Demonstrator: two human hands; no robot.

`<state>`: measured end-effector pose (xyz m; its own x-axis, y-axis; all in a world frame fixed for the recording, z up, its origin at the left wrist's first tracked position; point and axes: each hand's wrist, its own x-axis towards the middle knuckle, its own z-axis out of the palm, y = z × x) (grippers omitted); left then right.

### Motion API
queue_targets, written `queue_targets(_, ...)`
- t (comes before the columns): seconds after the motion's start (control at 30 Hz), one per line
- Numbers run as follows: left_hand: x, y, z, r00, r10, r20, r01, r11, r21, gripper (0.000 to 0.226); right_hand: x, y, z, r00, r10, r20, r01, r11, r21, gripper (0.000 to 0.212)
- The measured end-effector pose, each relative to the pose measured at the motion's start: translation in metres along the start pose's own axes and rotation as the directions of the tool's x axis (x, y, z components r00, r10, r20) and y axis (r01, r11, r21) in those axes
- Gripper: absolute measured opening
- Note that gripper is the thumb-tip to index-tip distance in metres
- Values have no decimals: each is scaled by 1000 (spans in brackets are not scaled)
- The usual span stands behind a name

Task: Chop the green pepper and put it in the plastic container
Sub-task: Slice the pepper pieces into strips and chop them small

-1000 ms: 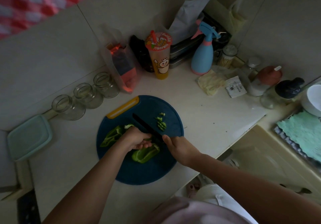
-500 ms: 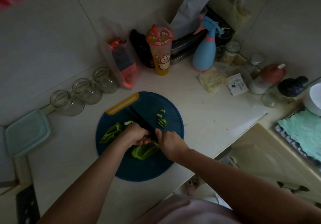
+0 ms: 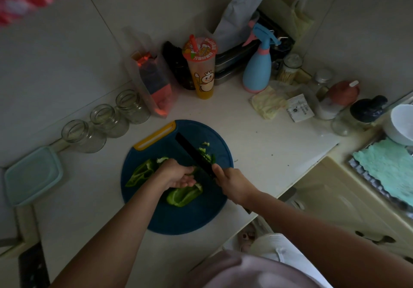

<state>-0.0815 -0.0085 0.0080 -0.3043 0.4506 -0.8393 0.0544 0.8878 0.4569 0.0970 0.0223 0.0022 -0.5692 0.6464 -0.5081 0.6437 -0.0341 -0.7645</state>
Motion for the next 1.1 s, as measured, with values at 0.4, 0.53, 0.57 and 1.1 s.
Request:
queue_targets(0.4,-1,-3,0,999,21,-29,-20,999,50,25,-1,-1,11,996,-93,7,92,970,-225,55)
queue_targets(0.53,-2,-2,0,999,7,-40,-4,997,75,21,-3,-1,21,990,-140,-28,120,922,-367,51)
queue_targets(0.57,-1,-1,0,999,4,-45,-1,997,83,21,-4,-2,23,989,-142,-34,118,912,-394,49)
queue_targets(1.1,-4,-3,-7,996,55,70,-54,998,-23,19,4,-1,11,998,53,-39,-52,998,21,55)
